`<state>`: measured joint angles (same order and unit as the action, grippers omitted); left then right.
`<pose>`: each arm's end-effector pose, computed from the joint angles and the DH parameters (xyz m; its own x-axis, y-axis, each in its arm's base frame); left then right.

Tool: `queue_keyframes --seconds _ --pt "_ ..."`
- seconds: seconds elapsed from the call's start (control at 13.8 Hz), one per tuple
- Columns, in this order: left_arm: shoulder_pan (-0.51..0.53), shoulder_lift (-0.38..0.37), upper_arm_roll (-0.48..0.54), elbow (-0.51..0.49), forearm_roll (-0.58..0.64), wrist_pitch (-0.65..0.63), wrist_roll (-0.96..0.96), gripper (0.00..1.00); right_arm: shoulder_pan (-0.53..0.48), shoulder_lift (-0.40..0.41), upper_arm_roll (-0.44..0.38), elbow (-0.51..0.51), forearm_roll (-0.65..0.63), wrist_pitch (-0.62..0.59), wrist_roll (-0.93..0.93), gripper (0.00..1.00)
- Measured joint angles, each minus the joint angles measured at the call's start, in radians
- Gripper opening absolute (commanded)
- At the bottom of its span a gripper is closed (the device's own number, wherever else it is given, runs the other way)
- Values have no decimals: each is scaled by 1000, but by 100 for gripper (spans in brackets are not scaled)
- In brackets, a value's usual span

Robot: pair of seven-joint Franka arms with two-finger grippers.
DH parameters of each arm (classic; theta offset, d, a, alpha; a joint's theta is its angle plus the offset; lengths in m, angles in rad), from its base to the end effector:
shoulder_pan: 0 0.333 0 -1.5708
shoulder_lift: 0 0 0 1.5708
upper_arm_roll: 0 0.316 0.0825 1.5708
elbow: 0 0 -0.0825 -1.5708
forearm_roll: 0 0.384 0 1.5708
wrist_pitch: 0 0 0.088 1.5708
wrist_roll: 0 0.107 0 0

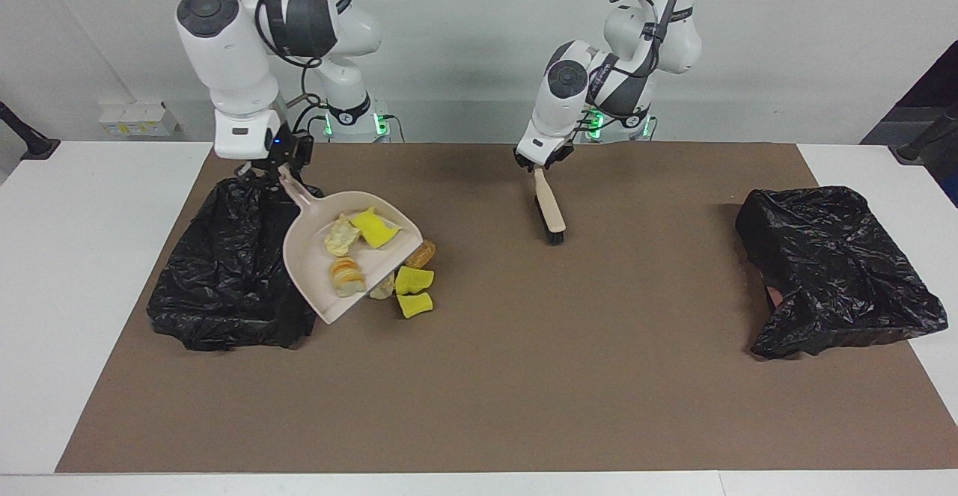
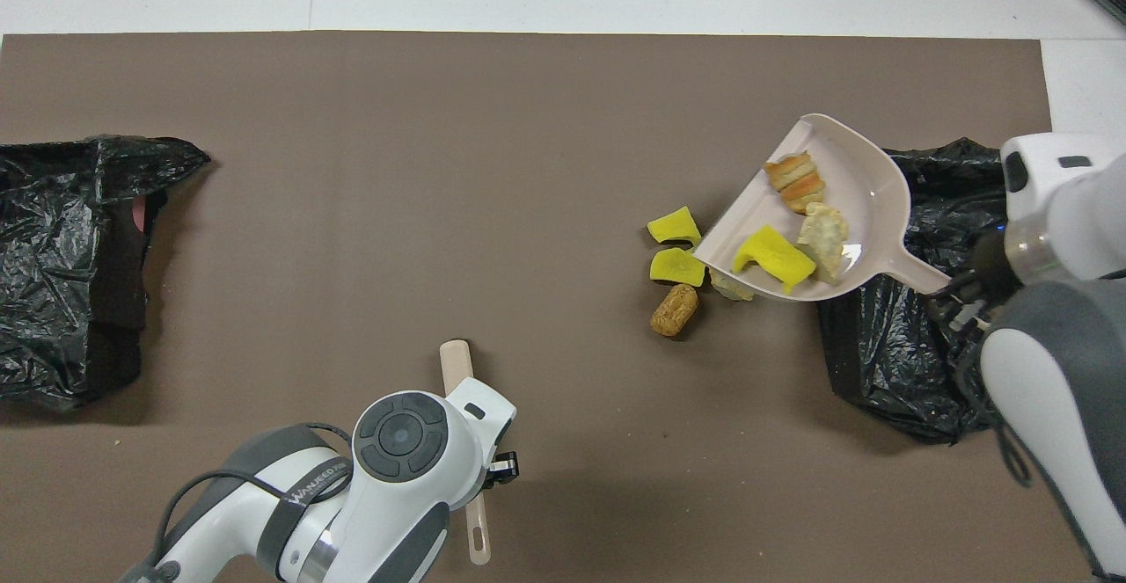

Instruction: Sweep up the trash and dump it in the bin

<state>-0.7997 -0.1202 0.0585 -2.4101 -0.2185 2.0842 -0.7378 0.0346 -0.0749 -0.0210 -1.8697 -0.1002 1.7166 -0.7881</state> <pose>0.3263 -0.3135 0.3439 0.9546 0.1204 -0.2726 0.1200 -0.9926 -0.0182 0.5309 -0.0024 0.5363 0.6773 0.7252 -0.1236 0.7318 -0.6814 0.0118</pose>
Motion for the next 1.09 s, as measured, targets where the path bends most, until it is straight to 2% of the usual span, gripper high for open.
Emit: queue_keyframes --seconds 0.29,0.43,0.58,0.72,0.87,1.09 --pt "85 17 14 48 1 7 73 100 -176 -3 -2 4 -97 7 -256 0" --pt "162 51 19 114 2 9 168 100 -279 -3 -3 5 -139 46 -425 0" --pt "239 94 23 186 6 11 274 100 -327 -3 -4 6 -224 58 -558 0" --pt "309 149 25 270 29 13 331 100 -303 -3 11 3 -352 58 -612 0" --pt "358 206 25 359 50 12 359 100 -219 2 23 -5 -479 57 -622 0" --pt "445 259 25 463 68 9 466 100 -136 35 32 -14 -589 54 -653 0"
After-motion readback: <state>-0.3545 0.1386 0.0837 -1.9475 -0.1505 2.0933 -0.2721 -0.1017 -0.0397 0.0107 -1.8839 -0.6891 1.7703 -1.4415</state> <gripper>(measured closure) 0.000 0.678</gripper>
